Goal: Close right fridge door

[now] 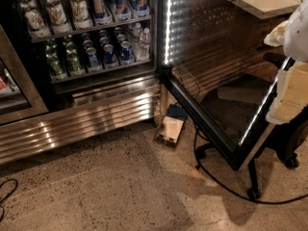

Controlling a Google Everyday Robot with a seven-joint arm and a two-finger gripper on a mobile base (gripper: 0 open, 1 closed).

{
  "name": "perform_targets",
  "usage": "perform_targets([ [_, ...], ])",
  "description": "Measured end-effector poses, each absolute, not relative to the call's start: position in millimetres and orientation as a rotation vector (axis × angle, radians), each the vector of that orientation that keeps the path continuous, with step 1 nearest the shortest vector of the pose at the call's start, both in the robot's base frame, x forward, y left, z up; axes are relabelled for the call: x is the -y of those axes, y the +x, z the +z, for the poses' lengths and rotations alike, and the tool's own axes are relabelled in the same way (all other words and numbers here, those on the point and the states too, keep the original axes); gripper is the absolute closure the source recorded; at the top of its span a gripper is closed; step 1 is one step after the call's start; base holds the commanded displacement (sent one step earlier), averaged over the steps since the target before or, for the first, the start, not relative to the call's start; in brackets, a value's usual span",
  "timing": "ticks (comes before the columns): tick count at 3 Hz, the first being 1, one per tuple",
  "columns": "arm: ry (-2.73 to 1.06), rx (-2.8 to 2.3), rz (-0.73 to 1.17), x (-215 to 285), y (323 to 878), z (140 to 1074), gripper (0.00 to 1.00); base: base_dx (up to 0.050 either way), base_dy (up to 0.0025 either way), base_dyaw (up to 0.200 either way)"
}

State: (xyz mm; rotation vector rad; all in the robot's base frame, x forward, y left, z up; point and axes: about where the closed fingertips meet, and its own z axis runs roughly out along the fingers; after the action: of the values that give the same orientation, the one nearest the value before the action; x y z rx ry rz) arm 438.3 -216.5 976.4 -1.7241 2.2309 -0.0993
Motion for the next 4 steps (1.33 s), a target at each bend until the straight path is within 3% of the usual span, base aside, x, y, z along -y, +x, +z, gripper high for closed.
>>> perform_targets([
  [1, -1.724, -2.231, -0.099, 217, 438, 976, 0.0, 0.0, 0.0, -0.198],
  [4, -1.605, -2.228, -0.054, 238, 457, 965, 0.0, 0.0, 0.0, 0.0],
])
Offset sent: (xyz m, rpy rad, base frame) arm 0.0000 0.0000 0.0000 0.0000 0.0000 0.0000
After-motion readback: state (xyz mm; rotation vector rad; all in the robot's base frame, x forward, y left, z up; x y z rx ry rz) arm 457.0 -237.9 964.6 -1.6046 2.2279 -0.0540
